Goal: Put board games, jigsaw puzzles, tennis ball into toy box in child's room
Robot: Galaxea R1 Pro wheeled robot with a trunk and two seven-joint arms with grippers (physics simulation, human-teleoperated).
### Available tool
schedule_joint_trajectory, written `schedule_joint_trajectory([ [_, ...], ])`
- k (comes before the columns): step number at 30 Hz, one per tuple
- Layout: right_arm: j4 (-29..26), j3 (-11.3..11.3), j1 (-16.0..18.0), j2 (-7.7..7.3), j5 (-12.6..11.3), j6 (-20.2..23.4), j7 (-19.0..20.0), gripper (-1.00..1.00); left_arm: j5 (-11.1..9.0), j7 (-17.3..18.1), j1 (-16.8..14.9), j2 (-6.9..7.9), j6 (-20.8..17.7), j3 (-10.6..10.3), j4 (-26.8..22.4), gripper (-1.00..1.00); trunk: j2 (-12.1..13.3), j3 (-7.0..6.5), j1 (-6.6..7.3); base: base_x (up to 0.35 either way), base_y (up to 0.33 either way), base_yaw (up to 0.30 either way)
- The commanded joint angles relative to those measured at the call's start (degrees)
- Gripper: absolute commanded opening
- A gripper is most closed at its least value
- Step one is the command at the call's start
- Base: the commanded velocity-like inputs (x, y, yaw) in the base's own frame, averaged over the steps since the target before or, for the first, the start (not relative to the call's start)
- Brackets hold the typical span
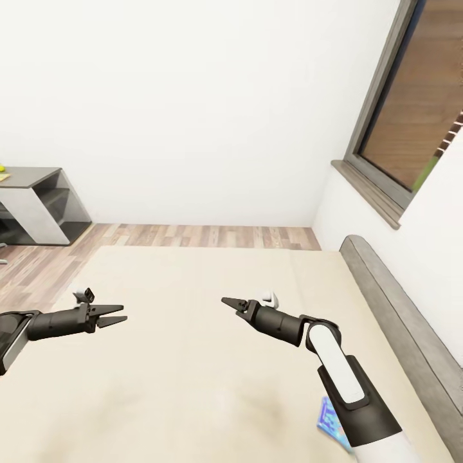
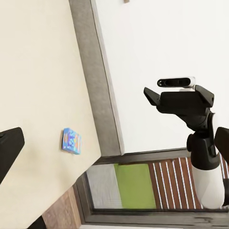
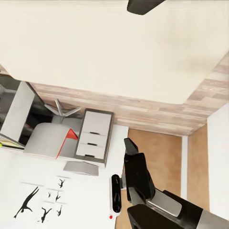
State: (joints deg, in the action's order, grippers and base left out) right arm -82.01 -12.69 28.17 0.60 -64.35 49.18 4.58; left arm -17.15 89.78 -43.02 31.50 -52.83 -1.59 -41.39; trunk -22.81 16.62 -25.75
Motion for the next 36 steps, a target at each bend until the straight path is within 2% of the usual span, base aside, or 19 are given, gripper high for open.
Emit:
schedule_joint_trajectory([
  [1, 0.0, 0.1, 0.0, 0.02, 0.5, 0.2, 0.4, 1.00, -0.1, 0.2, 0.0, 0.05, -0.6, -0.2, 0.0, 1.00, -0.1, 0.10, -0.03, 0.000, -0.204, 0.000],
  [36, 0.1, 0.2, 0.0, 0.02, 0.5, 0.3, 0.4, 1.00, -0.1, 0.2, 0.0, 0.05, -0.6, -0.2, 0.0, 1.00, -0.1, 0.10, -0.03, -0.016, -0.039, 0.000],
])
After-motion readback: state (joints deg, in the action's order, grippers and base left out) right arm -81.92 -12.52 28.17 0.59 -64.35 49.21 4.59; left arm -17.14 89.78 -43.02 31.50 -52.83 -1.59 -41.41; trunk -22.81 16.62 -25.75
